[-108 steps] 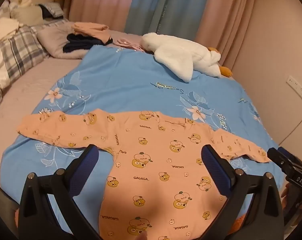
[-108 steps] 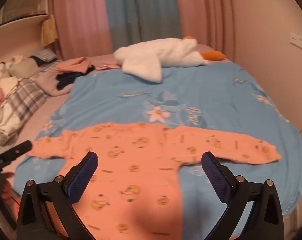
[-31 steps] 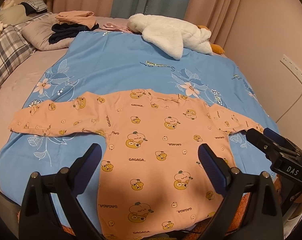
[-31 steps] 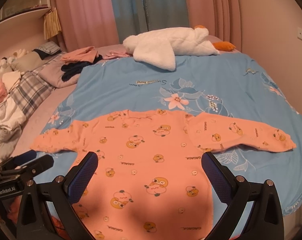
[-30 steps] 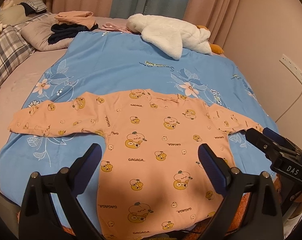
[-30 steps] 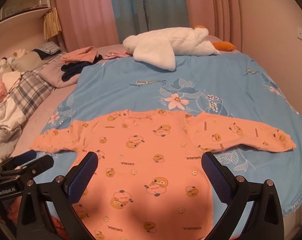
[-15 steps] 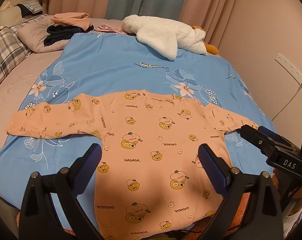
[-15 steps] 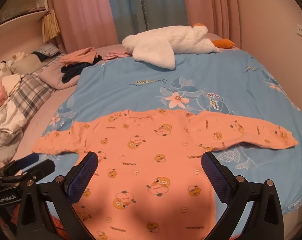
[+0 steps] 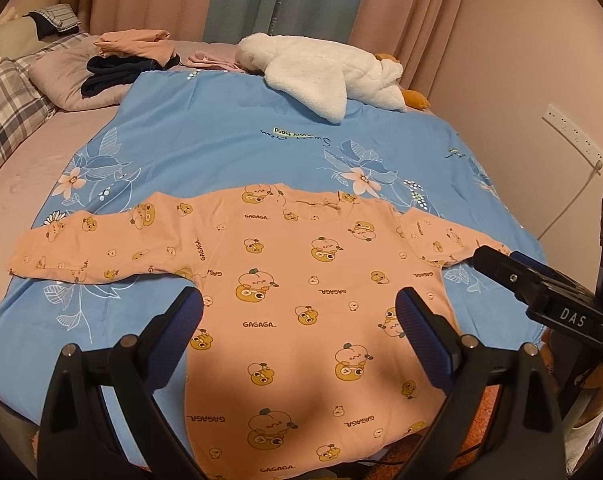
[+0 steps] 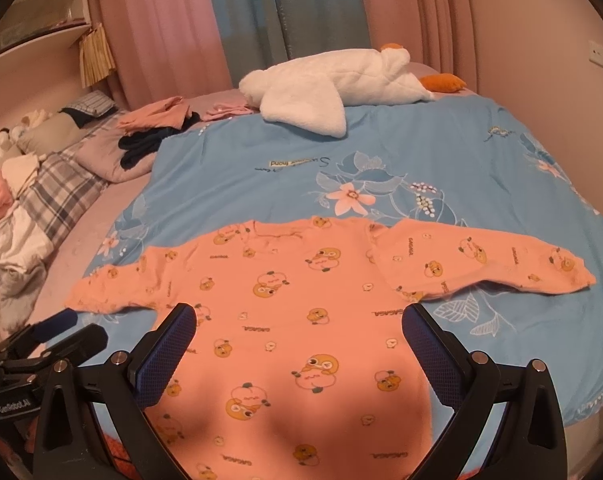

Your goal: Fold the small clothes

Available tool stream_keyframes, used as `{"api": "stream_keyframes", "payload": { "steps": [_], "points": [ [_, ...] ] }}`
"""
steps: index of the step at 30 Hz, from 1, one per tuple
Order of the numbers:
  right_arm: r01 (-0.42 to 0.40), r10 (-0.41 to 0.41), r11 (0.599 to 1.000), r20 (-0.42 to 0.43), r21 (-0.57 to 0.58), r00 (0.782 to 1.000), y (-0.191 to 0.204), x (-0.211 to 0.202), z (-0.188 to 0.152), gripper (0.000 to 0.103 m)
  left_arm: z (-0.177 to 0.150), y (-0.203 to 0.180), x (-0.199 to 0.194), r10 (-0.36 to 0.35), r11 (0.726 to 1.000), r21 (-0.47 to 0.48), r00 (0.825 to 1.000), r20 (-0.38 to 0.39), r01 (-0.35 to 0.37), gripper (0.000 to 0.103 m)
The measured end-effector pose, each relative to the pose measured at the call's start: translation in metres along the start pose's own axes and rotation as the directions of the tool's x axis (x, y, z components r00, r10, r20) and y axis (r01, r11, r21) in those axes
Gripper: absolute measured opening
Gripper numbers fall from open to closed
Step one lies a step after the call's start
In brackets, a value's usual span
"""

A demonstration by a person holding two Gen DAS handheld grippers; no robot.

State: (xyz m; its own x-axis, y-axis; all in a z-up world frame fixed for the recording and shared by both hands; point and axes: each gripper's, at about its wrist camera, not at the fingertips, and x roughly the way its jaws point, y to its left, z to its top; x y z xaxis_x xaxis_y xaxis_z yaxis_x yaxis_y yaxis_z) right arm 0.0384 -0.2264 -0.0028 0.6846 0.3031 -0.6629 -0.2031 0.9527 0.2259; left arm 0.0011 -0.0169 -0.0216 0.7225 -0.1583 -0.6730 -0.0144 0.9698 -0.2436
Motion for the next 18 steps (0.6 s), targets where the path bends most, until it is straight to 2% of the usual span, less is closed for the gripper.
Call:
{"api": "stream_keyframes", "payload": {
  "steps": [18],
  "points": [
    [0.02, -0.019, 0.997, -0.014, 0.081, 1.0, -0.026, 0.0, -0.001, 0.102, 0.003, -0.009, 0.013, -0.044, 0.999, -0.008, 0.998, -0.041, 0.044, 0.097]
  ]
}}
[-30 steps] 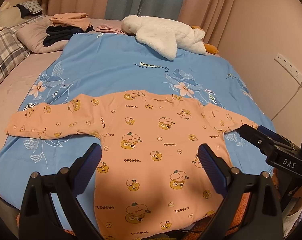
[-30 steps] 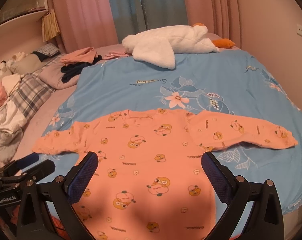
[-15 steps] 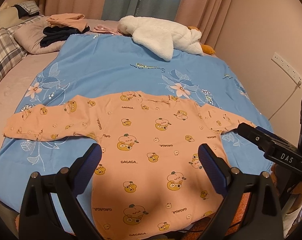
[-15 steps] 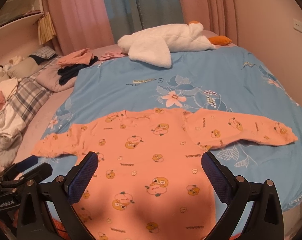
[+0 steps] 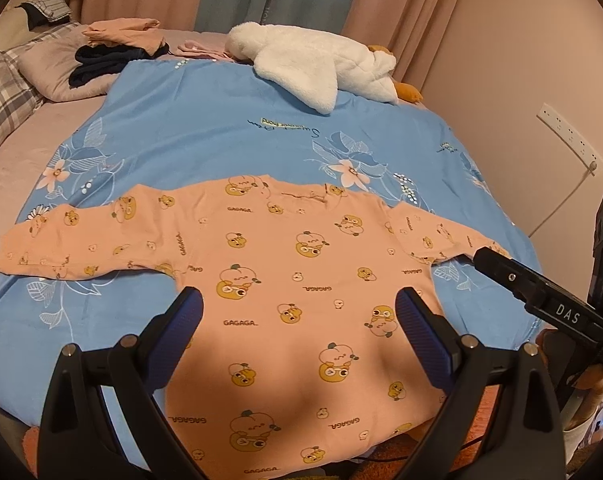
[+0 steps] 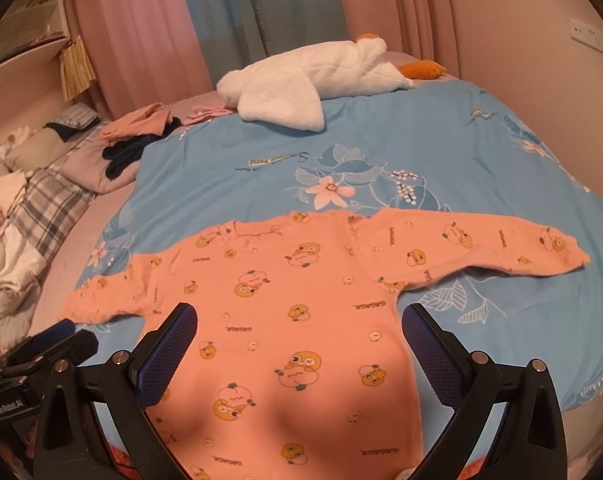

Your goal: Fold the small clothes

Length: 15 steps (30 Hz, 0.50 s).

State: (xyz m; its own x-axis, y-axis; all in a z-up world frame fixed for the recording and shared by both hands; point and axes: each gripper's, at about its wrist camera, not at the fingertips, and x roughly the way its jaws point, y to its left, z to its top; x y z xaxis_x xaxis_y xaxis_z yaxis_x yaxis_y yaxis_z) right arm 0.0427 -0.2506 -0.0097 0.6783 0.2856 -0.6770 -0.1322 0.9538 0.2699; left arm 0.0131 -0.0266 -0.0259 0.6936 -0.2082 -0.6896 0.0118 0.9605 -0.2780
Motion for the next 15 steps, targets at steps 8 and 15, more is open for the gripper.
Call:
{"api": "stream_keyframes", "payload": {
  "steps": [8, 15],
  "points": [
    [0.018, -0.018, 0.996, -0.004, 0.085, 1.0, -0.029, 0.0, -0.001, 0.102, 0.001, -0.012, 0.021, -0.039, 0.999, 0.003, 0.998, -0.056, 0.039, 0.096],
    [0.04, -0.041, 0.985, 0.002, 0.166, 0.999, -0.062, 0.001, -0.003, 0.102, 0.004, -0.021, 0.045, -0.049, 0.999, -0.008, 0.994, -0.102, 0.049, 0.096]
  ]
}}
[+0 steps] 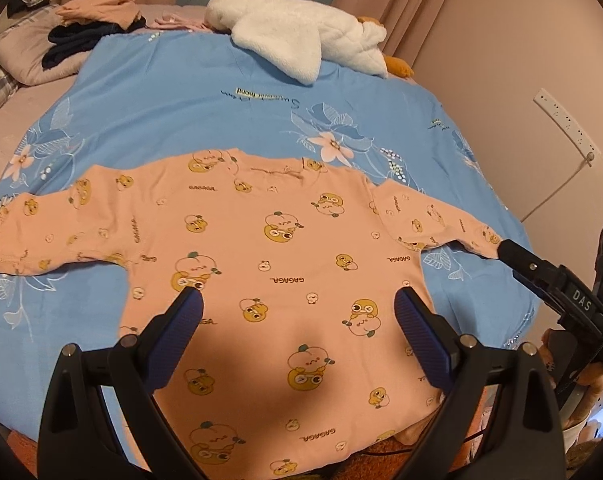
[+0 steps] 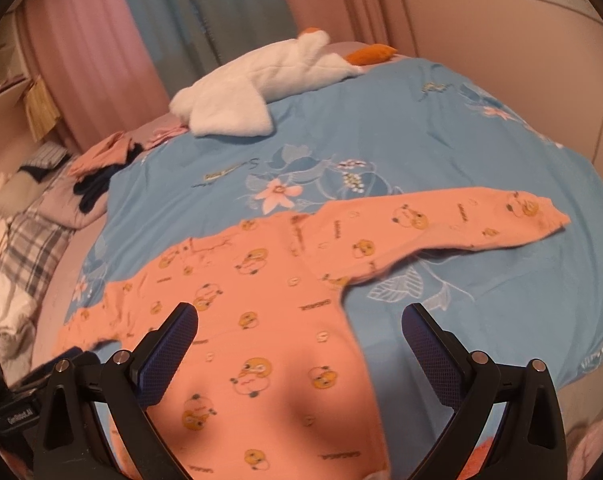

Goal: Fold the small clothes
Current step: 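Grasp the peach onesie sleeve cuff with the right gripper and lift it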

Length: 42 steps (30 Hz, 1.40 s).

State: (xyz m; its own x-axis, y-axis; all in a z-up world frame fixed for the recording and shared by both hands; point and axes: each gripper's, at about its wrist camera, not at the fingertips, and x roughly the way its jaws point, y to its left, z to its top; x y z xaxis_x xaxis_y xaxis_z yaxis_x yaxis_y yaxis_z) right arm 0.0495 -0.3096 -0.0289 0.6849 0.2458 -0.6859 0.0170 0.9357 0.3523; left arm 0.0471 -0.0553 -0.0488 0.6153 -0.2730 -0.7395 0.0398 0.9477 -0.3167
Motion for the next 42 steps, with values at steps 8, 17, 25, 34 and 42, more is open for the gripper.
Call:
{"api": "stream_keyframes", "payload": {
  "steps": [8, 17, 25, 34, 42],
  "points": [
    [0.032, -0.032, 0.993, 0.0, 0.117, 0.999, -0.057, 0.006, 0.009, 0.098, 0.002, -0.015, 0.038, -0.016, 1.0, 0.013, 0.998, -0.066, 0.017, 0.089],
    [0.149, -0.136, 0.929, -0.06, 0.339, 0.989, -0.175, 0.038, 0.03, 0.069, -0.004, -0.039, 0.094, -0.057, 0.998, 0.007, 0.983, -0.173, 0.059, 0.074],
    [0.173, -0.146, 0.807, -0.092, 0.564, 0.985, -0.265, 0.068, 0.044, 0.055, -0.01, -0.057, 0.135, -0.102, 0.994, 0.022, 0.962, -0.252, 0.111, 0.056],
    [0.17, -0.199, 0.822, -0.005, 0.544, 0.98, -0.266, 0.061, 0.067, 0.006, 0.005, -0.065, 0.145, -0.129, 0.99, 0.024, 0.962, -0.242, 0.139, 0.055],
    [0.28, -0.314, 0.786, -0.035, 0.552, 0.949, -0.283, 0.065, 0.063, 0.006, 0.018, -0.068, 0.157, -0.13, 0.99, 0.018, 0.963, -0.236, 0.138, 0.053]
  ]
}}
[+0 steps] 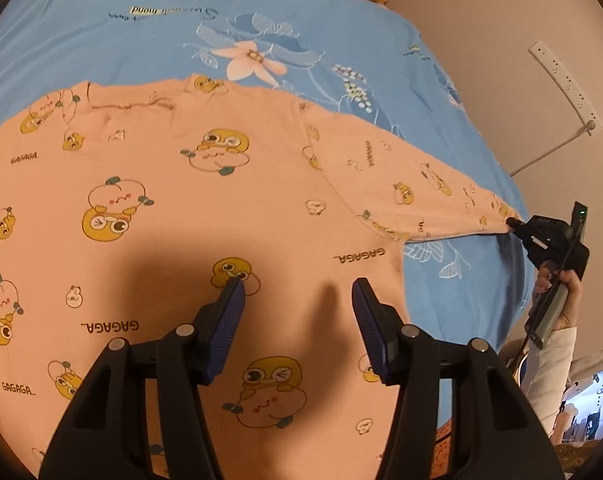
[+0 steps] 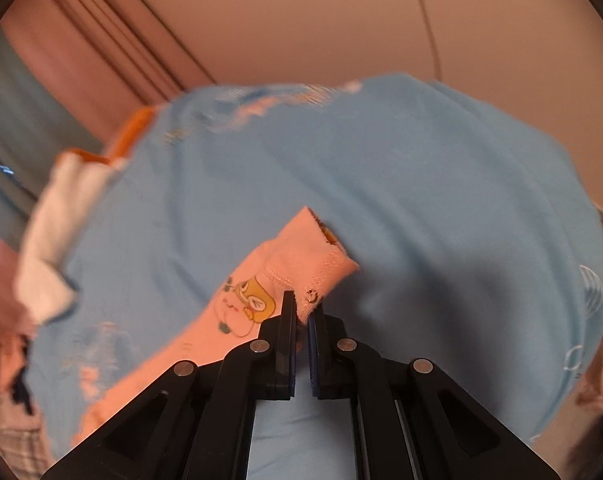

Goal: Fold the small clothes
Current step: 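Grasp the peach onesie sleeve cuff with the right gripper and lift it, then fold the held sleeve across the onesie body and open the right gripper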

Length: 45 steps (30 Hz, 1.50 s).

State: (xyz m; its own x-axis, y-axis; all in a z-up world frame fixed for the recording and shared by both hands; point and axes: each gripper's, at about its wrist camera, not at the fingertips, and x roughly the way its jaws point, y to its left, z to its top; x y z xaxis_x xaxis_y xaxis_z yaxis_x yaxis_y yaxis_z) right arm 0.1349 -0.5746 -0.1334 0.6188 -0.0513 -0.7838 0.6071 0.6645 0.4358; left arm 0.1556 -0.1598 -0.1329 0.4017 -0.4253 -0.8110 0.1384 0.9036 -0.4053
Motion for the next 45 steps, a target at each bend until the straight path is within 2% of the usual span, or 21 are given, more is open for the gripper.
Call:
{"api": "stream_keyframes", "payload": {
  "steps": [3, 6, 11, 13, 16, 18, 23, 26, 37, 41, 45],
  "points": [
    [0.0, 0.0, 1.0, -0.01, 0.018, 1.0, -0.002, 0.006, 0.0, 0.006, -0.003, 0.005, -0.003, 0.018, 1.0, 0.0, 1.0, 0.004, -0.018, 0.053],
    [-0.002, 0.003, 1.0, 0.042, -0.019, 0.999, 0.009, -0.009, 0.004, 0.006, -0.004, 0.011, -0.013, 0.041, 0.999, -0.007, 0.999, 0.021, -0.041, 0.053],
    [0.021, 0.007, 0.984, 0.156, -0.179, 0.988, 0.058, -0.052, 0.006, 0.006, -0.009, 0.029, -0.042, 0.063, 0.997, -0.051, 0.996, 0.067, -0.059, 0.055],
    [0.011, 0.036, 0.971, 0.193, -0.238, 0.981, 0.079, -0.065, 0.008, 0.006, -0.012, 0.036, -0.053, 0.08, 0.995, -0.071, 0.993, 0.083, -0.075, 0.057],
    [-0.052, 0.123, 0.947, 0.209, -0.317, 0.97, 0.112, -0.084, 0.004, 0.006, -0.015, 0.045, -0.069, 0.108, 0.991, -0.089, 0.988, 0.107, -0.099, 0.061],
    [-0.101, 0.184, 0.923, 0.196, -0.37, 0.963, 0.136, -0.095, -0.002, 0.006, -0.017, 0.05, -0.078, 0.124, 0.988, -0.104, 0.985, 0.12, -0.112, 0.063],
    [-0.175, 0.276, 0.856, 0.144, -0.486, 0.95, 0.181, -0.108, -0.026, 0.006, -0.024, 0.064, -0.099, 0.15, 0.981, -0.141, 0.978, 0.143, -0.13, 0.066],
    [-0.216, 0.318, 0.817, 0.105, -0.535, 0.942, 0.194, -0.115, -0.043, 0.006, -0.027, 0.069, -0.109, 0.172, 0.976, -0.159, 0.972, 0.158, -0.147, 0.067],
    [-0.309, 0.386, 0.663, -0.042, -0.682, 0.921, 0.251, -0.128, -0.111, 0.006, -0.038, 0.086, -0.134, 0.201, 0.963, -0.218, 0.959, 0.199, -0.157, 0.069],
    [-0.333, 0.383, 0.619, -0.097, -0.711, 0.918, 0.269, -0.124, -0.137, 0.006, -0.042, 0.093, -0.137, 0.209, 0.96, -0.23, 0.957, 0.202, -0.161, 0.069],
    [-0.35, 0.362, 0.593, -0.149, -0.725, 0.92, 0.283, -0.117, -0.162, 0.006, -0.047, 0.098, -0.14, 0.214, 0.957, -0.238, 0.956, 0.199, -0.164, 0.069]
  ]
}}
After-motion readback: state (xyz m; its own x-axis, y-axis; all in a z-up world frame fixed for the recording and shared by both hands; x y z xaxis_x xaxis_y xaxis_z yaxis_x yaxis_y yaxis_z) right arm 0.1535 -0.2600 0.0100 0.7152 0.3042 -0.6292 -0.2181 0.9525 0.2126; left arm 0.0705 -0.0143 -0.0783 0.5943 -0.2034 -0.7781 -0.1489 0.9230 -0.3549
